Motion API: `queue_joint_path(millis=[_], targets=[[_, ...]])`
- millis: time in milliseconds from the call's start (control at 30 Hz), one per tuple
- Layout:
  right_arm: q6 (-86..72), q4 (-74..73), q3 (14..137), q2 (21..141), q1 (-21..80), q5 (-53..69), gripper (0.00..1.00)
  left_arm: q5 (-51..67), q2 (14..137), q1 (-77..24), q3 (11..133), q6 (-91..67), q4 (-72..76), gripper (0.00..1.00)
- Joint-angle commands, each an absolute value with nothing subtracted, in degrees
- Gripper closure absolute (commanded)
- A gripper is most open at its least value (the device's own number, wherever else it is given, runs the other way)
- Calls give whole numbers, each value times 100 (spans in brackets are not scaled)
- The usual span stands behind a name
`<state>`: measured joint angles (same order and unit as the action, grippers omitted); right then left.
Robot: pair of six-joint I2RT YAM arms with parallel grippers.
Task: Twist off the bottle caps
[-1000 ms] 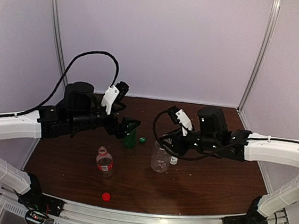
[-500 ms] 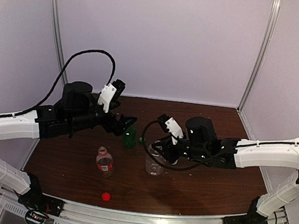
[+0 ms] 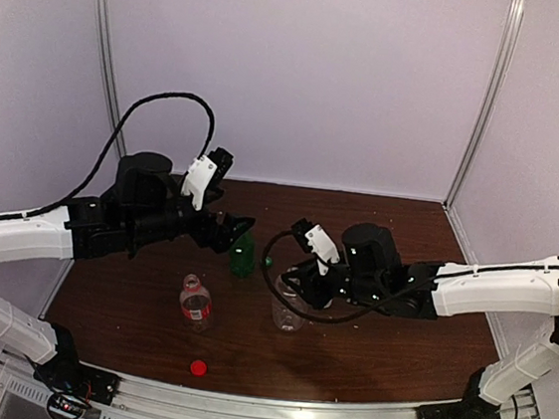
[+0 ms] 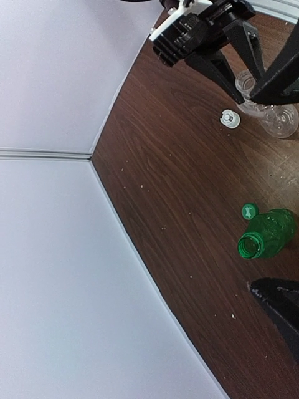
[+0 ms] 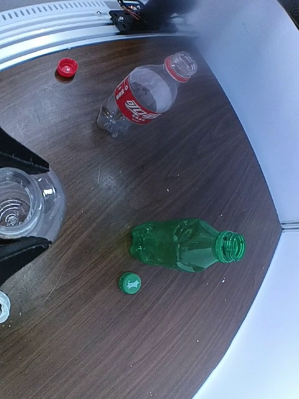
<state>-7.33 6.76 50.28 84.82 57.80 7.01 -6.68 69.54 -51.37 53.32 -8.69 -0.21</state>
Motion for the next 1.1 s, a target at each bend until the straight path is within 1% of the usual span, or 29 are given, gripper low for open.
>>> queue_joint_path(millis=[0,133,333,467,633,767,800,1067], targets=[[-747,654,4935,8433,5827,591,61,-781,6803,-5124,5379,-864,123,2],[-746,597,4963,8362,5827,565,54,-810,6790,-5124,5364,-861,114,2],[-746,464,5056,8244,5827,508,46,-861,6760,-5120,5353,-861,107,2],[-756,344,5146,8079,5827,445,35,-918,6721,-5124,5337,-848,90,2],[-770,111,5357,7751,5812,297,14,-1087,6641,-5116,5326,-828,35,2],[-771,-182,5585,7494,5722,153,2,-1281,6560,-5109,5342,-769,-120,2],[-787,-281,5656,7444,5672,133,0,-1342,6538,-5107,5356,-753,-171,2],[-1037,-1098,6187,7128,5040,26,0,-1815,6433,-4956,5581,-642,-716,2]])
